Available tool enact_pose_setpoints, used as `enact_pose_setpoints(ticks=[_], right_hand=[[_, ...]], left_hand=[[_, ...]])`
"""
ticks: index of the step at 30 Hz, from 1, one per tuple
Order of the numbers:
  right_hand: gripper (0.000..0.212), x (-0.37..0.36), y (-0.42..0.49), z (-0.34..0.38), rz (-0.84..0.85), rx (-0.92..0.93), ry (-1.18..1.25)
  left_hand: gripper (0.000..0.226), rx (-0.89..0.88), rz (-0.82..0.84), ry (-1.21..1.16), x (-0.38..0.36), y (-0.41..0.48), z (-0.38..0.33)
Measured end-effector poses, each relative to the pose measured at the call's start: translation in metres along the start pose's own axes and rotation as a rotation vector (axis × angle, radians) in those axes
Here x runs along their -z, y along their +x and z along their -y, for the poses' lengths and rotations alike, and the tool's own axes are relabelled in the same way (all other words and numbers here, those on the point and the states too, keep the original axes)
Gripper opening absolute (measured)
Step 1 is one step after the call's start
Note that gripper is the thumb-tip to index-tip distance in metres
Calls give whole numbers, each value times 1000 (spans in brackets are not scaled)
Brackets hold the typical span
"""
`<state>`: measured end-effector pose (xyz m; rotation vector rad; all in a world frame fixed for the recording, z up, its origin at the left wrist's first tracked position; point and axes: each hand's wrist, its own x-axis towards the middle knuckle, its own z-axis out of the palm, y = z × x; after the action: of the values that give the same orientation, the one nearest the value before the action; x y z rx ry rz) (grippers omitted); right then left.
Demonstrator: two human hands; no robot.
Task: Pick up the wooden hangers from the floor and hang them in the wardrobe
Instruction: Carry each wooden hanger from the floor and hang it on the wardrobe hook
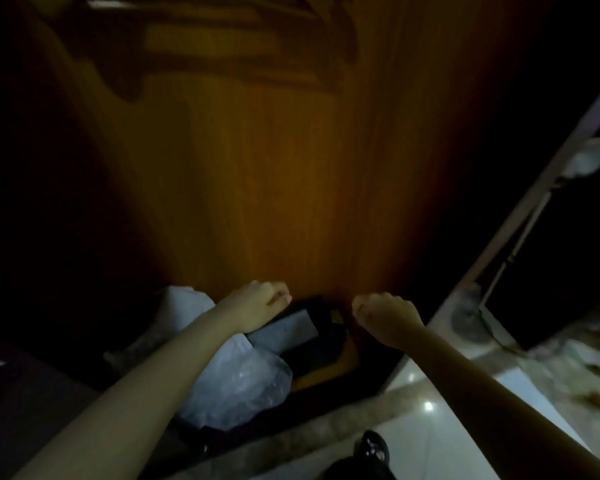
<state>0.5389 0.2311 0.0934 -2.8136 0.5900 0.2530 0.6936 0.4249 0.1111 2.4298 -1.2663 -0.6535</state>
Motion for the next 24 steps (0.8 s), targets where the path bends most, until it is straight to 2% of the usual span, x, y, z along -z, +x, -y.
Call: enact_pose_setpoints(ticks=[5,10,13,18,22,24], right_hand=[[26,-75,-81,-63,131,-235,54],[27,-142,-175,-117,224,-489,117],[29,-177,-240,-144,328,-617,157],[29,-223,-352,-184,469,-804,246],[30,-250,-426,-211,504,-932,469],[30,-260,-458,-231,496,-996,585]], left_hand=[[36,-49,208,-59,-90,5,-23],[23,-56,400,-111,-171,-1,-61],[27,-57,497,-55,-217,-3,-86],[22,-24,614,38,-288,-16,-136],[29,31,688,26,-345,-39,-186],[20,76,732,15,-377,-51,-210]])
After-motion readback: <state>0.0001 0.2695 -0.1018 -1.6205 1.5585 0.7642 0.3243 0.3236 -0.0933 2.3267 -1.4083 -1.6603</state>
